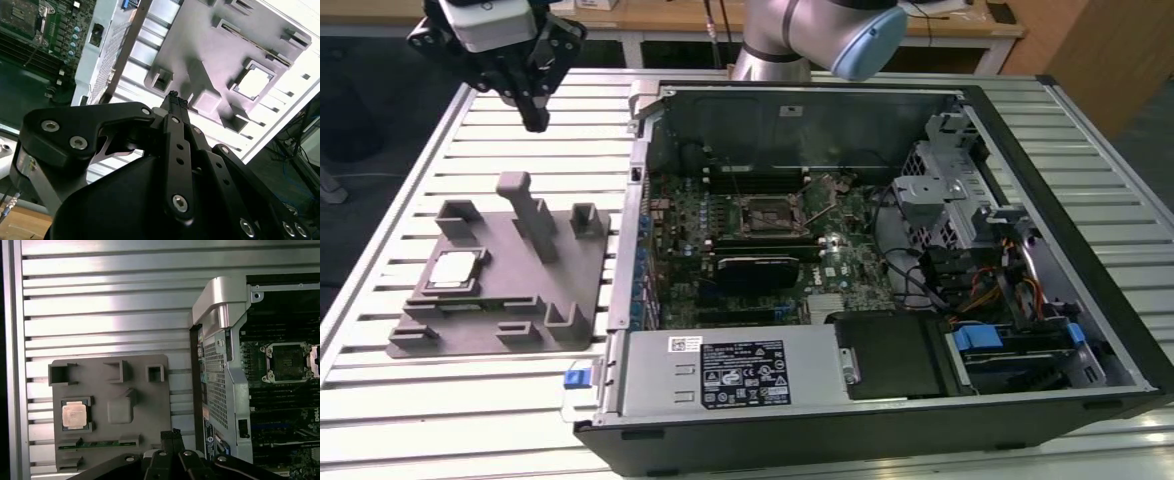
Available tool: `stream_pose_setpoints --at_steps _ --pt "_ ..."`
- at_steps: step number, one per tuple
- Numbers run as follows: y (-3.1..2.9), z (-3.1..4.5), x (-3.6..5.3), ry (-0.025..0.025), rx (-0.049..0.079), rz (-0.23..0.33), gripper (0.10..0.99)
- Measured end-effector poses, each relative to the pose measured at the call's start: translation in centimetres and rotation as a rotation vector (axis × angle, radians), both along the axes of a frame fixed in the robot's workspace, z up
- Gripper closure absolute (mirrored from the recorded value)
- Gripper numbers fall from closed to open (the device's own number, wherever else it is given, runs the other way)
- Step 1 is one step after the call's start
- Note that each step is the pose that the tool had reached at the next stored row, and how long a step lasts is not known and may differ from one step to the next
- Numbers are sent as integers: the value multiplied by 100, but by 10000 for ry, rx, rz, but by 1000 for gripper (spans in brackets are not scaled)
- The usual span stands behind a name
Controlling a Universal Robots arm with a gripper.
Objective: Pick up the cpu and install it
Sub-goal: 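Reach for the cpu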
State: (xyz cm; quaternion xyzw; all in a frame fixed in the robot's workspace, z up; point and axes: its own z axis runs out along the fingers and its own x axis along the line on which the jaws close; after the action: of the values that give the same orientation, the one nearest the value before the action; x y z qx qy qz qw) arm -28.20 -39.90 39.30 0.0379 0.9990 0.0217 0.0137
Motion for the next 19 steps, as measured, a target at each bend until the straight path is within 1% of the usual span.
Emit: stream_pose_setpoints --at_steps 6,19 --pt "0 -47 -90 -2 1 -2 980" --pt "0 -180 -184 -1 0 -1 980"
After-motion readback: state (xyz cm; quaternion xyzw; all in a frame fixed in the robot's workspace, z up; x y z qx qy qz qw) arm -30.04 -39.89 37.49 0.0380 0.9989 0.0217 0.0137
